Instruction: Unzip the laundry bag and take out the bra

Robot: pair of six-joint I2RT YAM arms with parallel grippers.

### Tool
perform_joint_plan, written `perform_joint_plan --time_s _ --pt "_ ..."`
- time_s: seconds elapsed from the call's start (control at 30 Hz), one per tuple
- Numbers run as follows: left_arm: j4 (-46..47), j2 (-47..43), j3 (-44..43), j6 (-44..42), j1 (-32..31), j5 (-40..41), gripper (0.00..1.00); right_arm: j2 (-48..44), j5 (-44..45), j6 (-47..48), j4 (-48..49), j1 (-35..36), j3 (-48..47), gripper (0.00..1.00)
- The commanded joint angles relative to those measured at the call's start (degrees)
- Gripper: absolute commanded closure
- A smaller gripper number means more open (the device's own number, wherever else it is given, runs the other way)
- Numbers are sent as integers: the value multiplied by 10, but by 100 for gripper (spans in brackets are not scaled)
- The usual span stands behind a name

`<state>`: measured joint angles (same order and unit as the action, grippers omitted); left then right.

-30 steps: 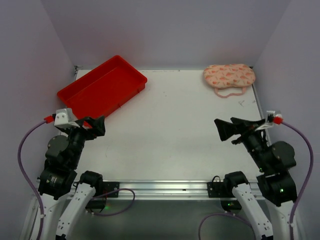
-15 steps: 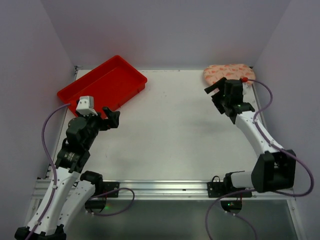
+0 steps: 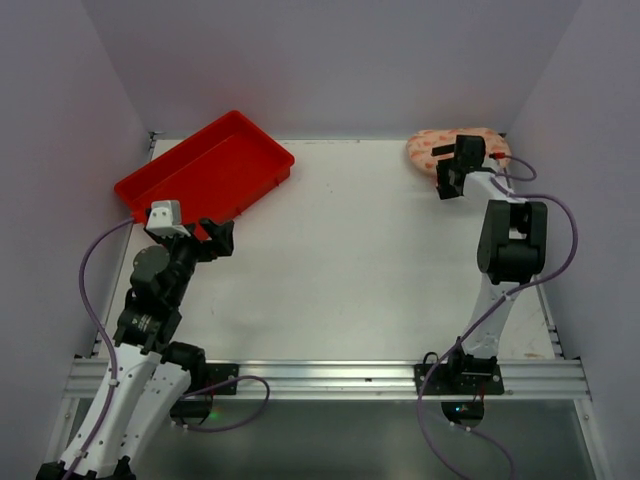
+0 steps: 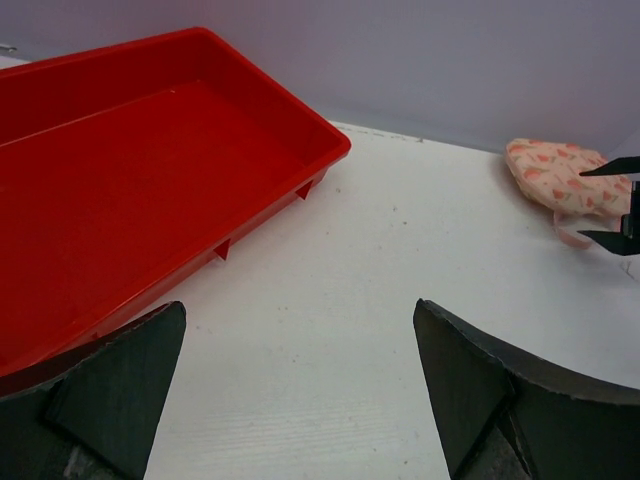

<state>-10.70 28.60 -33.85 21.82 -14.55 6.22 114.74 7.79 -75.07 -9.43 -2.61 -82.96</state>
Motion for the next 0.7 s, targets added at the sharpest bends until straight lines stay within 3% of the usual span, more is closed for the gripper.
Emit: perform_joint_plan --time_s 0.0,0.13,0.27,0.37,0.5,0.53,0.6,0.67 --pt "38 4 11 -6 14 9 0 52 5 -53 53 -14 -52 1" --pt "40 15 11 -8 25 2 0 112 -37 -61 158 -26 -76 1" --pt "41 30 8 -2 49 -13 0 168 -74 -97 129 -32 -127 1" --pt "42 30 8 -1 54 -16 0 189 -74 -110 171 -32 -126 2" --pt "41 29 10 -3 54 -13 0 196 -107 -105 208 -33 -127 53" --pt "42 28 11 -3 54 -14 0 194 -119 -92 219 -33 -124 73" --pt "45 23 11 -5 55 -17 0 178 -155 -65 238 -32 -111 92" --pt "46 18 12 -6 55 -23 0 149 -185 -49 246 -28 -97 100"
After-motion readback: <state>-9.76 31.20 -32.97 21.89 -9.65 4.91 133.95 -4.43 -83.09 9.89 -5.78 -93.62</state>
